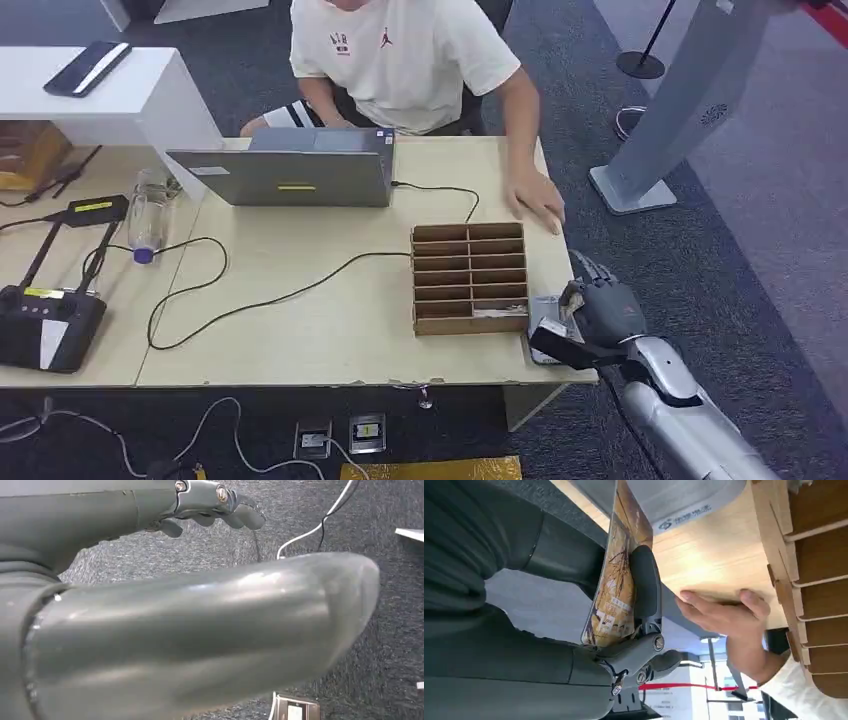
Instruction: Pass the card to the sensor for recognition and then transmit it.
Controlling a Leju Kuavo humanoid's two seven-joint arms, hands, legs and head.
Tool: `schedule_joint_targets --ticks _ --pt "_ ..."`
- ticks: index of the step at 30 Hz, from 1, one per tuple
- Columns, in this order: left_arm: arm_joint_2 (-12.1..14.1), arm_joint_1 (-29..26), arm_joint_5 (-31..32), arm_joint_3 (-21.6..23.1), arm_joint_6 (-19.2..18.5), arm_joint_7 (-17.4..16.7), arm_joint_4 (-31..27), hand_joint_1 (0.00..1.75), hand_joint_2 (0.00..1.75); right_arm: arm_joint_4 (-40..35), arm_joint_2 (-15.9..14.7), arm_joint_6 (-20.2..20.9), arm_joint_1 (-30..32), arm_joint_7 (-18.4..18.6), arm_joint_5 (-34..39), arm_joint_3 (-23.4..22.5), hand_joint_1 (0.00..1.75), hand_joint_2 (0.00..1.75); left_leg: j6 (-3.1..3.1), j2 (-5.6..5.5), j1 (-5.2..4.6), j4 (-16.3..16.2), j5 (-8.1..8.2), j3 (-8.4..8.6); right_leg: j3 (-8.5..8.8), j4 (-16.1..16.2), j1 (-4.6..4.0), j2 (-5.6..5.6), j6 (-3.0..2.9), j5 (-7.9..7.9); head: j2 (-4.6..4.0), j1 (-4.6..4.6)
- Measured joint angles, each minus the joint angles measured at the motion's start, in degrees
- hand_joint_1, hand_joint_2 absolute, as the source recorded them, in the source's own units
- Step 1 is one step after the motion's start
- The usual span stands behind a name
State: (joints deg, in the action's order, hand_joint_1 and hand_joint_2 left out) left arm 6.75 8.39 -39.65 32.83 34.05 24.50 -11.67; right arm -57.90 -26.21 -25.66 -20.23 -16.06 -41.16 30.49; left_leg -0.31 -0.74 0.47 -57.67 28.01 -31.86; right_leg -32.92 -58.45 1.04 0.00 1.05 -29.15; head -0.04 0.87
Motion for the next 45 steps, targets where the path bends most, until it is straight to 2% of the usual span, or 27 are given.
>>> schedule_joint_targets --ticks 23,30,37,45 --pt "0.0 0.0 0.0 0.0 -0.1 -0.4 0.0 0.00 0.00 -1.2 0.0 -1.5 2.2 0.4 1.0 0.3 1.75 1.75 0.00 0.05 0.00 0.0 0.00 0.11 0.09 0.0 0.00 0.05 0.00 0.00 0.00 0.00" --pt "0.0 0.0 0.0 0.2 0.0 -0.4 0.0 0.00 0.00 -1.2 0.0 -2.0 1.8 -0.1 3.8 0.3 1.75 1.75 0.00 0.05 0.00 0.0 0.00 0.07 0.09 0.0 0.00 0.04 0.00 0.00 0.00 0.00" --pt "0.0 0.3 0.1 0.3 0.0 -0.4 0.0 0.00 0.00 -1.1 -0.1 -1.0 -3.1 -2.5 5.7 -0.8 1.75 1.75 0.00 0.06 0.00 0.0 -0.01 0.09 0.06 0.0 0.00 0.04 0.00 0.01 0.00 0.00" --pt "0.0 0.9 0.6 0.4 0.2 -0.4 0.0 0.00 0.00 -1.2 -2.0 -2.0 -9.5 -3.8 2.8 -3.8 1.75 1.75 0.00 0.07 -0.01 0.0 0.00 0.05 0.06 0.0 0.01 0.06 0.00 0.01 0.00 -0.02"
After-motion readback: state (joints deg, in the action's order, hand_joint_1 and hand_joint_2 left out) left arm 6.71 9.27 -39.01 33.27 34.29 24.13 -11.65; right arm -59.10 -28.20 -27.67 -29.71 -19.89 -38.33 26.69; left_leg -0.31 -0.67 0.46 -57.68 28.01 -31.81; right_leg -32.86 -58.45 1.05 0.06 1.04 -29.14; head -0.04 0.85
